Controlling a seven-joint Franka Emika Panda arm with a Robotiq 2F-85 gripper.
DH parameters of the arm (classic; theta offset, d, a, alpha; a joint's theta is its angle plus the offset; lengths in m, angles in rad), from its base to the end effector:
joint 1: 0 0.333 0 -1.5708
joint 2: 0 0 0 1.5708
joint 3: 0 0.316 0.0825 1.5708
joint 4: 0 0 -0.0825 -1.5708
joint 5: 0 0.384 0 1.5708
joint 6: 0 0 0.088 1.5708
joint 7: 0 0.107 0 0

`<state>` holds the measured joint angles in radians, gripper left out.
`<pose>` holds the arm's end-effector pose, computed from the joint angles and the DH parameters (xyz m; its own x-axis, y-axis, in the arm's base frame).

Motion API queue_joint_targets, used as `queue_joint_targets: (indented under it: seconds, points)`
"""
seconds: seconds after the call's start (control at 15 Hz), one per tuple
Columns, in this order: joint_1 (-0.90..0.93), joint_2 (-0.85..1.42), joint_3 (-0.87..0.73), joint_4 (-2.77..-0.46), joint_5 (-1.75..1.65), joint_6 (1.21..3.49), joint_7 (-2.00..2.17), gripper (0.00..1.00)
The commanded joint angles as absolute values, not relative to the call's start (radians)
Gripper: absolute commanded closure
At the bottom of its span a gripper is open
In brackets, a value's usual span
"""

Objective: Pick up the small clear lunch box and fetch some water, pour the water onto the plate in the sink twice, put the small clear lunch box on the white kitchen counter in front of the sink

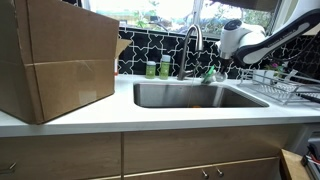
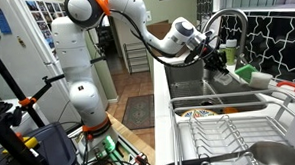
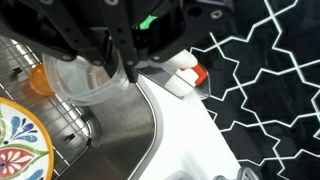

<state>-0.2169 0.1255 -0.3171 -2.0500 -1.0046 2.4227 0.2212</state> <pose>0.5137 -0.3029 0.4089 0.9953 0.0017 0.0967 -0.0681 -0.6970 0.7138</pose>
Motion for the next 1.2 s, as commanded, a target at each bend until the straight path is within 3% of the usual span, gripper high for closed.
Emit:
queue_joint_targets:
  seconds: [0.0,0.07,1.13]
  points:
    - [-0.233,0.126,-0.301,-2.047,-1.004,2.420,0.219,0.89]
    - [-0.233,0.126,-0.301,-2.047,-1.004,2.420,0.219,0.97]
    - [-0.186,0.047,-0.211,-2.211,-1.587,2.222,0.521,0.97]
